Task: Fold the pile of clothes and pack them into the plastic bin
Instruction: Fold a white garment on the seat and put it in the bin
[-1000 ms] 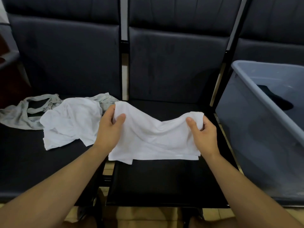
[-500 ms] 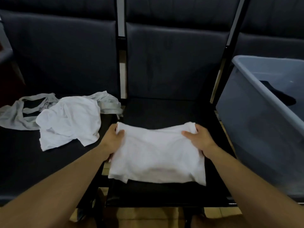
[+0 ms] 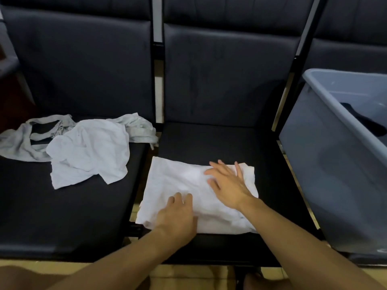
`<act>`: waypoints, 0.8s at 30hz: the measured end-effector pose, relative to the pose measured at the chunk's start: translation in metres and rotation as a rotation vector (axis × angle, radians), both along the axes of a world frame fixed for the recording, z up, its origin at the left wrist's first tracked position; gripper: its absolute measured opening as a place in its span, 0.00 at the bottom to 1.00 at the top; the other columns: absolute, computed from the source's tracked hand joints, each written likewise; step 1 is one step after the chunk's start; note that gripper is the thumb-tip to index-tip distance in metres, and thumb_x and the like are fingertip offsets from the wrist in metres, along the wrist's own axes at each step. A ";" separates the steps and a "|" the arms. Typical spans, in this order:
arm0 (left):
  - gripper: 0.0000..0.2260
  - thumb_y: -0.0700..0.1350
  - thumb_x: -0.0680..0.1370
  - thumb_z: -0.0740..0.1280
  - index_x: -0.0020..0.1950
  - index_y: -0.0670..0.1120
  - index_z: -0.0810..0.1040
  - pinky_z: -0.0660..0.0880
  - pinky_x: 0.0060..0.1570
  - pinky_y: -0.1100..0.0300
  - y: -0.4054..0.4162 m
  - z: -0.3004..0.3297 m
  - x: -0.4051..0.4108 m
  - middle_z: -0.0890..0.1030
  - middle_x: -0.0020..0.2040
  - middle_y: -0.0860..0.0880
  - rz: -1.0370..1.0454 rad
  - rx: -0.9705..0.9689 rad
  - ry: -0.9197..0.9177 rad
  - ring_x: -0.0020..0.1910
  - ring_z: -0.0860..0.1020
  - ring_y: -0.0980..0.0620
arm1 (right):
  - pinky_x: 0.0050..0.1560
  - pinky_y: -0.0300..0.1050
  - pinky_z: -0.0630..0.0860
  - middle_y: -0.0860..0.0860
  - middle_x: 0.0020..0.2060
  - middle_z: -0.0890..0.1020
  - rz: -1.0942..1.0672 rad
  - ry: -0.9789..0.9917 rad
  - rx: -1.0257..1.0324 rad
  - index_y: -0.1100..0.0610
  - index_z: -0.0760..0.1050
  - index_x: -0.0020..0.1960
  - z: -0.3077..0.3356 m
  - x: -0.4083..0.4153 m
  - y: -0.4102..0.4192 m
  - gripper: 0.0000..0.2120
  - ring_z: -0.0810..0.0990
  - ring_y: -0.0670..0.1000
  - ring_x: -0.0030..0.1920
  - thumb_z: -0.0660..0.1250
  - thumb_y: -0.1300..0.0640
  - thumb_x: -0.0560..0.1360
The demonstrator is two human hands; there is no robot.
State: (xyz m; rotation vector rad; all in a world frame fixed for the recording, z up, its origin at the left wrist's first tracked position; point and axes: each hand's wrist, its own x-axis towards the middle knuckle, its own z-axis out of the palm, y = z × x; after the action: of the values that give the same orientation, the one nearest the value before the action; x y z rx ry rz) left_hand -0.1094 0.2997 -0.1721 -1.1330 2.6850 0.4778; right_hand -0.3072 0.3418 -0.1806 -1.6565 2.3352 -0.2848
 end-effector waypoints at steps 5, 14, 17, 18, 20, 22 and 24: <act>0.25 0.50 0.79 0.58 0.74 0.46 0.56 0.66 0.64 0.50 -0.013 0.001 -0.003 0.62 0.69 0.44 -0.036 -0.055 -0.146 0.65 0.65 0.45 | 0.79 0.58 0.53 0.47 0.81 0.52 -0.031 0.019 0.226 0.39 0.56 0.79 -0.005 -0.008 0.006 0.22 0.50 0.50 0.81 0.50 0.44 0.86; 0.25 0.36 0.75 0.59 0.71 0.46 0.60 0.63 0.72 0.49 -0.061 -0.007 -0.016 0.64 0.67 0.47 -0.085 -0.197 -0.067 0.69 0.65 0.47 | 0.58 0.52 0.72 0.59 0.70 0.63 -0.247 0.175 0.451 0.56 0.58 0.77 0.018 0.047 0.018 0.23 0.68 0.60 0.67 0.53 0.49 0.85; 0.28 0.31 0.73 0.62 0.70 0.50 0.63 0.60 0.75 0.53 -0.082 -0.017 -0.011 0.64 0.68 0.53 -0.144 -0.134 0.067 0.71 0.64 0.53 | 0.54 0.51 0.72 0.58 0.67 0.67 -0.234 0.088 0.474 0.56 0.63 0.73 0.023 0.054 0.022 0.20 0.73 0.59 0.63 0.50 0.48 0.86; 0.27 0.32 0.74 0.63 0.70 0.51 0.64 0.61 0.74 0.55 -0.088 -0.019 -0.009 0.65 0.68 0.54 -0.143 -0.089 0.125 0.71 0.65 0.54 | 0.53 0.50 0.73 0.57 0.66 0.70 -0.237 0.030 0.456 0.55 0.65 0.72 0.027 0.050 0.023 0.19 0.75 0.58 0.61 0.50 0.47 0.85; 0.18 0.38 0.79 0.63 0.67 0.51 0.68 0.67 0.67 0.56 -0.094 -0.018 -0.009 0.69 0.67 0.54 -0.045 -0.025 0.248 0.69 0.68 0.51 | 0.55 0.51 0.76 0.53 0.59 0.76 -0.295 -0.108 0.409 0.53 0.68 0.67 0.036 0.035 0.022 0.18 0.78 0.55 0.56 0.52 0.44 0.84; 0.15 0.52 0.82 0.63 0.65 0.47 0.71 0.71 0.62 0.54 -0.092 -0.010 -0.011 0.72 0.65 0.48 0.206 -0.039 0.361 0.64 0.71 0.47 | 0.55 0.52 0.79 0.51 0.53 0.79 -0.421 -0.212 0.322 0.52 0.70 0.62 0.039 0.015 0.018 0.17 0.80 0.52 0.51 0.57 0.41 0.82; 0.30 0.65 0.77 0.64 0.66 0.41 0.69 0.70 0.63 0.52 -0.092 -0.007 -0.014 0.71 0.64 0.44 0.440 -0.033 0.306 0.64 0.71 0.44 | 0.51 0.51 0.81 0.50 0.46 0.80 -0.547 -0.304 0.251 0.53 0.73 0.56 0.039 0.002 0.012 0.16 0.81 0.50 0.45 0.61 0.41 0.81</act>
State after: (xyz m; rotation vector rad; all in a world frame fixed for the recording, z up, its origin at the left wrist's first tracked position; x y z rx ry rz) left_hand -0.1231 0.2078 -0.1786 -1.8051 2.6853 0.7292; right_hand -0.3048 0.3541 -0.1420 -0.7789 2.4159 -0.3043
